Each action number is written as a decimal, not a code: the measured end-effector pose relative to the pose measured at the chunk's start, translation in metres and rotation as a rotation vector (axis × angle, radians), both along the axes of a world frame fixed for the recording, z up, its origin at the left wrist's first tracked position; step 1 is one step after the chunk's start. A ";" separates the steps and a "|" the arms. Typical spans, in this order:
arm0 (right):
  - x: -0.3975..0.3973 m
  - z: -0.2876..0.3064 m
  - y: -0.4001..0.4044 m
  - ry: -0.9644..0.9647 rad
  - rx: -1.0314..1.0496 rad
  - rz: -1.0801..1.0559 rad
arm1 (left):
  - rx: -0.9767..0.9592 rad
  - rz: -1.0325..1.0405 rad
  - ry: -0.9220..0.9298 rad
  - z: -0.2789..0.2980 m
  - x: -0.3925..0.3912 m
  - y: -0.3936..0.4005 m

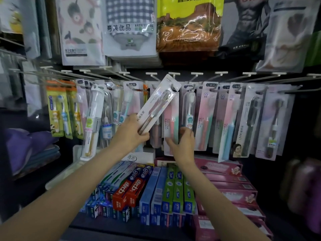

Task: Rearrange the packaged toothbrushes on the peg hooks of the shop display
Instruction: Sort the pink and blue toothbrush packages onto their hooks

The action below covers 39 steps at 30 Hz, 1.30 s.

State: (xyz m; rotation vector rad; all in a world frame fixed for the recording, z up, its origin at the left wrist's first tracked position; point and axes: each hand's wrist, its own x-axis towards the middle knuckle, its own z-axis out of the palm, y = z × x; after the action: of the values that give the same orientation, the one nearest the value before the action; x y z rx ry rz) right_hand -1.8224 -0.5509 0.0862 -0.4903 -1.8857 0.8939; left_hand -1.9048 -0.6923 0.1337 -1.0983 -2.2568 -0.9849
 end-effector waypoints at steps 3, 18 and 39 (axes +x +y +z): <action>-0.015 0.008 0.000 -0.070 -0.027 -0.058 | -0.014 0.002 0.010 0.000 0.001 0.001; 0.056 0.048 0.037 -0.294 0.449 -0.111 | 0.018 -0.021 -0.042 -0.008 0.004 0.009; 0.121 0.014 0.052 -0.149 0.129 -0.090 | 0.103 -0.006 -0.088 -0.022 0.017 0.032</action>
State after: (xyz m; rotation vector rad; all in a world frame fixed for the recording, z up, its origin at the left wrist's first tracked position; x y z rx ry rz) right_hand -1.7015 -0.4987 0.1002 -0.5712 -2.0245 0.6871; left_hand -1.8880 -0.6608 0.1116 -1.0375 -2.2441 -1.1596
